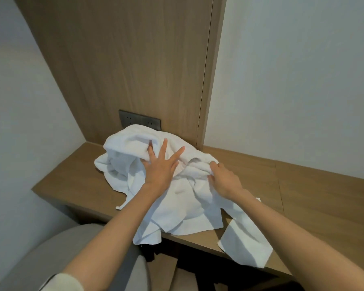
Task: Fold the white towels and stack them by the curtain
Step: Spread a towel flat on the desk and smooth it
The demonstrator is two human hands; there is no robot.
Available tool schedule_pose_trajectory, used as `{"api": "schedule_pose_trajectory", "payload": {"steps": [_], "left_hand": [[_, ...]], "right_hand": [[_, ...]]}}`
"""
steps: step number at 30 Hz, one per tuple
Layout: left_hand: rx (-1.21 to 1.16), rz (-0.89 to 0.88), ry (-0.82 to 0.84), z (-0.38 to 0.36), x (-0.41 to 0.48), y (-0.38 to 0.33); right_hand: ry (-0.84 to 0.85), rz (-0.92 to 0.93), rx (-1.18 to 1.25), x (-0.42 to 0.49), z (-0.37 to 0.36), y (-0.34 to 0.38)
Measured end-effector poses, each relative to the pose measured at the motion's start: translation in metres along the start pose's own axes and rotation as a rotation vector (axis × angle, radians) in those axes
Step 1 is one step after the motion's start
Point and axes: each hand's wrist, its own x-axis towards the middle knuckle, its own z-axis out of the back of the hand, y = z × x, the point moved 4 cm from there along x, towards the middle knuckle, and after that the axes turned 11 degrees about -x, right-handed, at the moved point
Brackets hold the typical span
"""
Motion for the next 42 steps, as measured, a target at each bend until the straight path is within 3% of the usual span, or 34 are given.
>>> {"api": "schedule_pose_trajectory", "payload": {"steps": [5,9,13,17,19,21,23,26,31,38,42], "left_hand": [[-0.012,0.131,0.062,0.005,0.026,0.006],[-0.082,0.186,0.115,0.008,0.037,0.006],[-0.103,0.244,0.206,0.006,0.03,-0.009],[0.021,0.198,0.419,0.01,0.02,-0.033],[0.164,0.119,0.36,0.022,0.016,-0.054],[0.202,0.03,0.199,0.035,0.015,-0.082],[0.063,-0.119,0.075,0.036,0.015,-0.108],[-0.207,-0.282,0.176,0.024,0.018,-0.134],[-0.444,-0.069,0.225,-0.003,0.039,-0.146],[-0.51,-0.121,-0.124,0.017,0.085,-0.223],[-0.485,-0.22,-0.257,0.038,0.108,-0.269]], "right_hand": [[-0.383,-0.032,0.037,-0.022,0.068,-0.017],[-0.669,-0.27,0.292,-0.042,0.119,-0.051],[-0.78,-0.429,0.371,-0.053,0.153,-0.087],[-0.707,-0.461,0.352,-0.054,0.147,-0.094],[-0.641,-0.464,0.372,-0.054,0.136,-0.097],[-0.613,-0.44,0.419,-0.055,0.129,-0.103],[-0.613,-0.39,0.487,-0.056,0.128,-0.111],[-0.616,-0.348,0.64,-0.059,0.132,-0.131],[-0.613,-0.374,0.76,-0.071,0.135,-0.194],[-0.482,-0.485,0.632,-0.083,0.13,-0.318],[-0.243,-0.383,0.576,-0.09,0.131,-0.366]]}}
